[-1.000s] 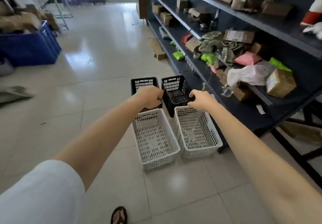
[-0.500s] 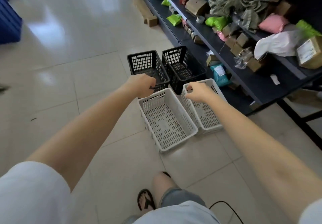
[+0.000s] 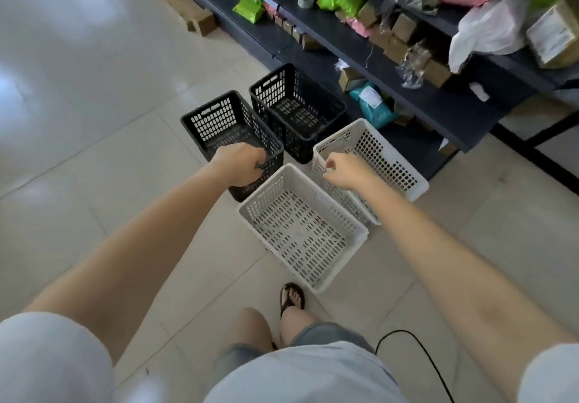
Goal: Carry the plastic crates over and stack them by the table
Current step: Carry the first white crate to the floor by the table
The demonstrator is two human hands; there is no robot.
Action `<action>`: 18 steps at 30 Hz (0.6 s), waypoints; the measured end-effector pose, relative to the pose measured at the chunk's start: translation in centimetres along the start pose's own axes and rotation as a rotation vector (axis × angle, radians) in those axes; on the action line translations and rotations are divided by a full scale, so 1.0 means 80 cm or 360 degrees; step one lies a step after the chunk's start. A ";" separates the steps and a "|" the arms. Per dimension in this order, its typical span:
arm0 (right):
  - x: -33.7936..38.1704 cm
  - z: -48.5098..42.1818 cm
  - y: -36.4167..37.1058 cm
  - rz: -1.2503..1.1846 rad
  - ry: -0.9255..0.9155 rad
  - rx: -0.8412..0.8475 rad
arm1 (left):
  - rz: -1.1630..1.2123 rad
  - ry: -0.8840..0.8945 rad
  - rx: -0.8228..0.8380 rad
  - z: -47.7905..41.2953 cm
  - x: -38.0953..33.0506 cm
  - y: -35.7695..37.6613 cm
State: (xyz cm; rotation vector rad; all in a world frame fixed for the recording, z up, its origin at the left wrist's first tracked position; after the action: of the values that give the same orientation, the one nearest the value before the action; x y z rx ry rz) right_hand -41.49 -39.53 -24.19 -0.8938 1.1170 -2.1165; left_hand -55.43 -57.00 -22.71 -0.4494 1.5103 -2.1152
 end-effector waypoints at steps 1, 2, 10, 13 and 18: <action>-0.003 -0.006 0.001 -0.0040 0.0040 -0.0003 | 0.0000 0.0049 0.0007 -0.012 0.003 -0.001; -0.008 -0.010 0.004 -0.0071 0.0090 -0.0002 | -0.0001 0.0101 0.0019 -0.025 0.005 -0.001; -0.043 -0.032 0.069 -0.0269 0.0567 0.0005 | -0.0133 0.0530 0.0218 -0.129 0.022 0.033; -0.049 -0.024 0.111 -0.0429 0.0789 -0.0014 | -0.0202 0.0703 0.0332 -0.157 0.027 0.058; -0.062 -0.012 0.198 -0.0672 0.1128 0.0014 | -0.0229 0.0842 0.0454 -0.196 0.047 0.120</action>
State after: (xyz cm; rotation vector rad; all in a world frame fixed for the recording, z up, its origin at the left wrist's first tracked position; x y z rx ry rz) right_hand -36.35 -43.01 -39.59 -0.3819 1.3252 -2.9121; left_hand -64.93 -49.40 -37.01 0.1227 1.4292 -2.6564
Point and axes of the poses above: each hand's wrist, its own z-axis away from the middle knuckle, its own y-axis out of the palm, x = y × z, the point moved 4 cm from there along -z, towards the middle knuckle, and after that the axes turned 4 degrees about -x, right-handed, at the moved point
